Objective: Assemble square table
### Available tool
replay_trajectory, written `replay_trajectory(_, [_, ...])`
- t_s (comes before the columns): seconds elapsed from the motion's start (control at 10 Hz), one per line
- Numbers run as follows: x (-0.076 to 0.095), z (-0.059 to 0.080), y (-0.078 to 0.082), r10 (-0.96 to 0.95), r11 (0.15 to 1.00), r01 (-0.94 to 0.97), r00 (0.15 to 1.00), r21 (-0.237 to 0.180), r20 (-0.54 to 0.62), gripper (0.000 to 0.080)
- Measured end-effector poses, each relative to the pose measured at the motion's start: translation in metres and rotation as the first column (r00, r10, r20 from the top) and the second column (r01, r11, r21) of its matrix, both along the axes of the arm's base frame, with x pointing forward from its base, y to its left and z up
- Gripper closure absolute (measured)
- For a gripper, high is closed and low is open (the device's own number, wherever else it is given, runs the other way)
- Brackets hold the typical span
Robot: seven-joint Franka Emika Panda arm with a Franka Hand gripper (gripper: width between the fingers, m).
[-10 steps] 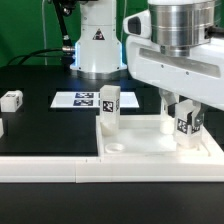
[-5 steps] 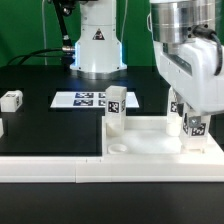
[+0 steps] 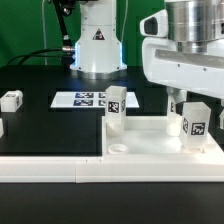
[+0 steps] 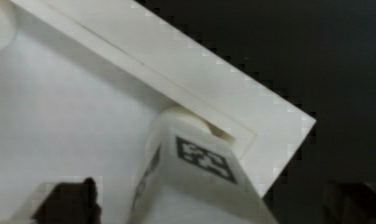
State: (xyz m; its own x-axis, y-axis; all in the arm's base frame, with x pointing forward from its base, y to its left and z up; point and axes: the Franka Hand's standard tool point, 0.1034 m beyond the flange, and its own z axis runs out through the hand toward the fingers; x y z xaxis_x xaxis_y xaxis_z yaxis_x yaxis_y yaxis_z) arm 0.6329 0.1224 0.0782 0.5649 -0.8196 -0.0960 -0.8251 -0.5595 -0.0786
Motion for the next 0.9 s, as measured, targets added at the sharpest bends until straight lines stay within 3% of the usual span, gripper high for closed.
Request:
replay_trajectory(0.3, [0.0001,-0.0002,-0.0009,0.217,0.976,-0.217,0.976,-0.006,0.026,0.0151])
replay_trajectory(0.4, [0.0004,-0.0003,-0.0030,0.411,0.911,-0.411,0.910,-0.027,0.046,0.0150])
replay_trajectory(0.5, [-0.0002,-0.0006,-0.0032,0.613,0.790,-0.611,0.788,-0.050,0.056,0.0150])
replay_trajectory(0.6, [-0.0022,-0.0008,0.0026,0.669,0.743,-0.667,0.741,-0.054,0.052,0.0150])
replay_trajectory(0.8, [-0.0014,-0.0008,-0.0003,0.646,0.763,-0.644,0.762,-0.055,0.050,0.0150])
replay_trajectory(0.9, [-0.0015,-0.0008,0.0000,0.640,0.768,-0.638,0.767,-0.055,0.050,0.0292])
